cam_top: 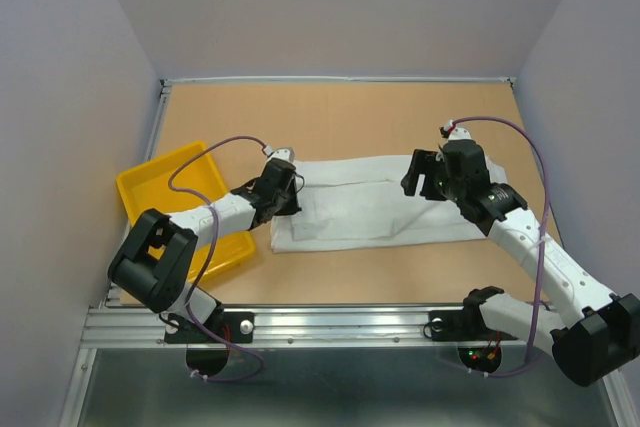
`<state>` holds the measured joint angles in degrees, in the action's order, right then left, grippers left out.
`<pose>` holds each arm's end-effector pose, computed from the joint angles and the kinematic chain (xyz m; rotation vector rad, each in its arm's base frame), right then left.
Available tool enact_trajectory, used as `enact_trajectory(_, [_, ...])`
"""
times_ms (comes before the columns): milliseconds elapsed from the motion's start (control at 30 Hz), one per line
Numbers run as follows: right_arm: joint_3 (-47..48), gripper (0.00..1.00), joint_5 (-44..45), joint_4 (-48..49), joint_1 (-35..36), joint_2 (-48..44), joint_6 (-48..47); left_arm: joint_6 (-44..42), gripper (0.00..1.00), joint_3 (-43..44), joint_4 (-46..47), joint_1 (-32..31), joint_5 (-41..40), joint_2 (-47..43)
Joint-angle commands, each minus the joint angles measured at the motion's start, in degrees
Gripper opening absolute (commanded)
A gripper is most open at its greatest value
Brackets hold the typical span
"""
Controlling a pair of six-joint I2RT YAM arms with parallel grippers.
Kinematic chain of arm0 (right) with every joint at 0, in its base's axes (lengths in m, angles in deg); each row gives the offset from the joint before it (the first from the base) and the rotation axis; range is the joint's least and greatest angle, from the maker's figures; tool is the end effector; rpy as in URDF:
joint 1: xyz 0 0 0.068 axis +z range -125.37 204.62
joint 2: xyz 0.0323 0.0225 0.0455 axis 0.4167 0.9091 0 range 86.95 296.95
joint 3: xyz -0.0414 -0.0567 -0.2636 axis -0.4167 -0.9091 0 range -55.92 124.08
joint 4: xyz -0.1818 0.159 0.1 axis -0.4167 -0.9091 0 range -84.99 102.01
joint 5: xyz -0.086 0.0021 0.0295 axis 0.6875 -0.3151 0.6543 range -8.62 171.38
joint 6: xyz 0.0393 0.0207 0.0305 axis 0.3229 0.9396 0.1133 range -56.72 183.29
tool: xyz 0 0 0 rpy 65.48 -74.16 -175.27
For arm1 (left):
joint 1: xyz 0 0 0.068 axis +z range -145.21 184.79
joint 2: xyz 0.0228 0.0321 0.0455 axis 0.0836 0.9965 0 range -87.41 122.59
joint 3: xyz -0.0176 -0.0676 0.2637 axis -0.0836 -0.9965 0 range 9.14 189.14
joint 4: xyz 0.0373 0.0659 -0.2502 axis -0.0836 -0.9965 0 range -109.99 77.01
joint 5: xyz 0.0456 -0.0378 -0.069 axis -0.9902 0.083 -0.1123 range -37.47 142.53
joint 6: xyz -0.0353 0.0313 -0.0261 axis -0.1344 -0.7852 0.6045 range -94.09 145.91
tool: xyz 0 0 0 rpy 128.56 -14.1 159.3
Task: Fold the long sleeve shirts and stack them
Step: Fold the shirt
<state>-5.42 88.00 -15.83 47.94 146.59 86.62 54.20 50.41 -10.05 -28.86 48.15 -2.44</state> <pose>0.2085 0.0854 0.2958 0.0647 2.2293 0.3219 0.2499 -0.1632 0.1791 0.0681 2.3246 -0.4724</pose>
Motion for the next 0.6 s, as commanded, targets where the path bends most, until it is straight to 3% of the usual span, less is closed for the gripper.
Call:
enact_trajectory(0, [-1.72, 0.80, 0.42, 2.26, -0.02, -1.10, -0.83, -4.03, 0.01, 5.56, -2.85, 0.16, -2.47, -4.45])
enact_trajectory(300, [-1.72, 0.80, 0.33, 2.17, -0.11, -0.84, -0.66, -9.75, 0.03, 12.59, -7.24, 0.25, -5.73, -0.61])
enact_trajectory(567, [-1.99, 0.80, 0.51, 2.17, -0.02, -1.37, -0.57, -5.71, 0.11, 11.46, -10.85, 0.60, -8.88, 0.72])
